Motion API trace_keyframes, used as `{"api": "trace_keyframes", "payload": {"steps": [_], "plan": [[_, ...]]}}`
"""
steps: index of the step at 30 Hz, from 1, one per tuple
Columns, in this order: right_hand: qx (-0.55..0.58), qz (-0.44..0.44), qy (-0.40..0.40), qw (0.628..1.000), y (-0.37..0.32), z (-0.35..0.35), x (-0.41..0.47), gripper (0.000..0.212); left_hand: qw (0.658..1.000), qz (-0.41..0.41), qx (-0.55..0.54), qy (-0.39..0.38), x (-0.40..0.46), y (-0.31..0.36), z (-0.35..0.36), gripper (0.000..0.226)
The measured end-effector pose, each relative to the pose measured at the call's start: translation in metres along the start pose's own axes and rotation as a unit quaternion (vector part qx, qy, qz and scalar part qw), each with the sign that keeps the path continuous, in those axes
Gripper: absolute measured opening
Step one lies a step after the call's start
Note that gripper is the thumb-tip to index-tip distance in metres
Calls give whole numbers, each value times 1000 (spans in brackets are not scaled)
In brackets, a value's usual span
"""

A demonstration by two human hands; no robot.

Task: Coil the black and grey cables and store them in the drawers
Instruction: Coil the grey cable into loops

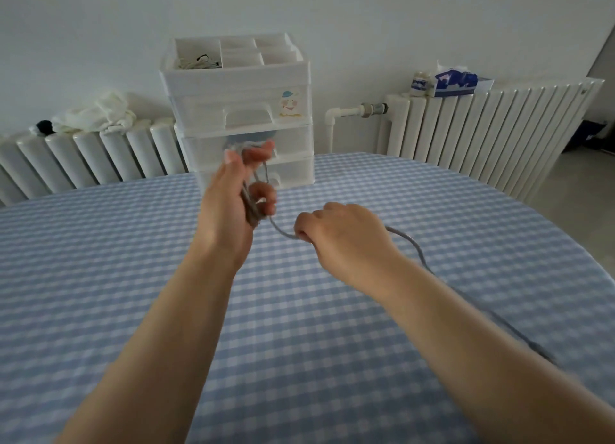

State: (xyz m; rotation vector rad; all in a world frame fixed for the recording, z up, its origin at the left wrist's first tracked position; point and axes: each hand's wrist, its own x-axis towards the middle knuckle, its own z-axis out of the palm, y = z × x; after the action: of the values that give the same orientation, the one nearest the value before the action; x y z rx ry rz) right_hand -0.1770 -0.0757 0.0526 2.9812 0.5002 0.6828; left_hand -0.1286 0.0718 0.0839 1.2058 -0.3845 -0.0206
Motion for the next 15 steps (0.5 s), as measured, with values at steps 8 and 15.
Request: {"api": "trace_keyframes", "payload": {"steps": [8,15], "plan": [[45,-63,49,996,-2,-25,-1,14,969,26,216,-120,-7,-3,5,41],[220,-57,108,968,0,-38,0,15,963,-44,167,-208,-8,-10,8,49]]}}
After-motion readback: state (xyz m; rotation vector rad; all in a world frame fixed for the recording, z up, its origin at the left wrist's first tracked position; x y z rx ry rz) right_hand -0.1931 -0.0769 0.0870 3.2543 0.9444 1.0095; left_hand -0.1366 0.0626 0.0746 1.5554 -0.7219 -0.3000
